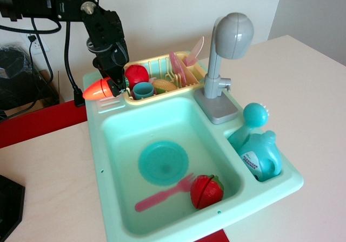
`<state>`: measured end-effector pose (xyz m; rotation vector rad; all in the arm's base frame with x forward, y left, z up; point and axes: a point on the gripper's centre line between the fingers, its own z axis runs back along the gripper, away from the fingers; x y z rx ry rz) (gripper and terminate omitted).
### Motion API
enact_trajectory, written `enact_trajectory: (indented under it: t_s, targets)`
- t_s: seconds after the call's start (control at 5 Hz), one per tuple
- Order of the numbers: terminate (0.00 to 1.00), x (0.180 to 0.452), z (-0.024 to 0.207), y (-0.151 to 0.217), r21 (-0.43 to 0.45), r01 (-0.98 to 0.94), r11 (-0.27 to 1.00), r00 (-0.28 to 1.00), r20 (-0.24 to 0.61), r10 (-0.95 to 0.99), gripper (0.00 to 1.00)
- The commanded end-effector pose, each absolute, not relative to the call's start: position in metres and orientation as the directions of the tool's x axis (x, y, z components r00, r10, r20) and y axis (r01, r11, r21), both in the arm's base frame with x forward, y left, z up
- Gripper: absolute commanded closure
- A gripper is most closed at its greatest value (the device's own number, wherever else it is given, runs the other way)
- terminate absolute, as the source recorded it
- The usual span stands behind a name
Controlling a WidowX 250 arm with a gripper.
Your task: Put carrot on plate
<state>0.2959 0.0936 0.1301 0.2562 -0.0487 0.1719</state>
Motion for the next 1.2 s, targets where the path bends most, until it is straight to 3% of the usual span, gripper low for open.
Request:
enact_trajectory:
  t_s: [0.0, 0.2, 0.4, 0.6, 0.8, 1.0]
  targets:
    - [0.00, 0.306, 0.164, 0.065, 0.228, -0.135, 0.964, 0.977, 0.193, 0.091, 1.00]
    - [0.00, 0.318, 0.170, 0.023, 0.220, -0.053, 0.974, 0.976, 0.220, 0.004, 1.00]
    - [0.00, 0.326, 0.157, -0.017, 0.204, 0.002, 0.979, 0.975, 0.216, -0.047, 1.00]
    - [0.00, 0.330, 0.132, -0.036, 0.198, 0.021, 0.980, 0.976, 0.207, -0.063, 1.00]
    - [0.00, 0.335, 0.094, -0.042, 0.233, 0.026, 0.972, 0.980, 0.185, -0.070, 1.00]
    - [0.00, 0.340, 0.071, -0.036, 0.276, 0.001, 0.961, 0.985, 0.167, -0.049, 1.00]
